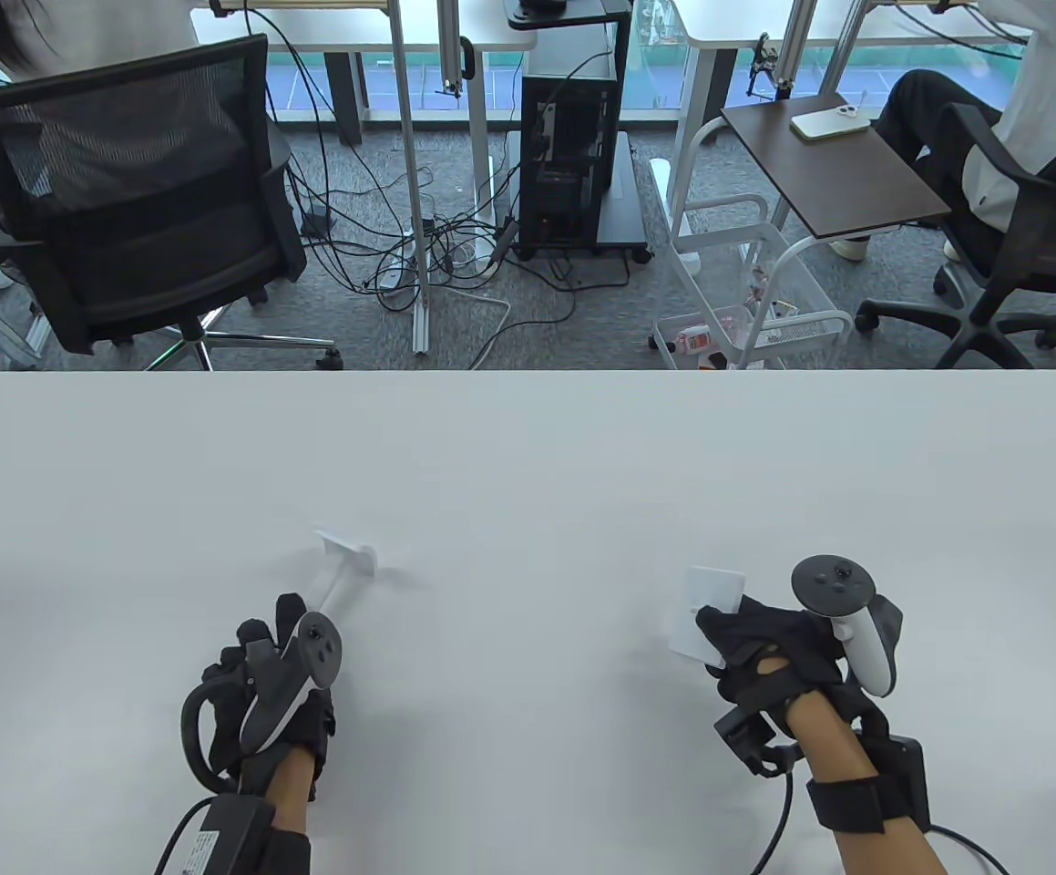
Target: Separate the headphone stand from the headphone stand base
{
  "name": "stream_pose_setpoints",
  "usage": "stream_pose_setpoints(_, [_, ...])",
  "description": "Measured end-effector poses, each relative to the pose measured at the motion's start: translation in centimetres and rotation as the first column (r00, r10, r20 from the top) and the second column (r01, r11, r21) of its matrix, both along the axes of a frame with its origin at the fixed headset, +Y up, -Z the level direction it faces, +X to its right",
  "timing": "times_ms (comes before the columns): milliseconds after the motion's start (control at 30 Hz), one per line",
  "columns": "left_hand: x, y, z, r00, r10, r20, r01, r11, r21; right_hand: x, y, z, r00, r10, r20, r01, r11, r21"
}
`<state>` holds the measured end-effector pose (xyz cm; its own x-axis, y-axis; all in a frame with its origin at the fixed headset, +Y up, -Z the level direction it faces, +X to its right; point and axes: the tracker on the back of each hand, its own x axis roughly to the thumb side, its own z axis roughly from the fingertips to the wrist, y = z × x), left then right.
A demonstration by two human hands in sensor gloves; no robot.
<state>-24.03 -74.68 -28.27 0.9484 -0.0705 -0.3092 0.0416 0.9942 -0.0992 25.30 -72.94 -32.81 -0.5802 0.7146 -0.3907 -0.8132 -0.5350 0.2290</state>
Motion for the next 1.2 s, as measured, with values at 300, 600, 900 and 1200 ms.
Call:
stream_pose_setpoints(300, [5.7, 0.6, 0.7, 0.952, 0.161, 0.261, -0.159, 0.987, -0.029, 3.0, -0.7, -0.5, 0.997, -0.025, 0.069, 0.028, 0.998, -0.047])
stream_pose_setpoints(600, [10.7, -1.7, 0.8, 0.908, 0.180, 0.379, -0.094, 0.967, -0.235, 5.9, -1.9, -0.6, 0.988, -0.033, 0.151, 0.049, 0.993, -0.104])
stream_pose_setpoints(900, [11.7, -2.1, 0.9, 0.905, 0.173, 0.389, -0.076, 0.965, -0.250, 8.1, -3.1, -0.5, 0.959, 0.104, 0.262, -0.054, 0.980, -0.192])
stream_pose_setpoints(1200, [11.4, -2.0, 0.9, 0.909, 0.174, 0.378, -0.088, 0.968, -0.233, 8.9, -3.2, -0.6, 0.874, 0.393, 0.286, -0.332, 0.912, -0.240])
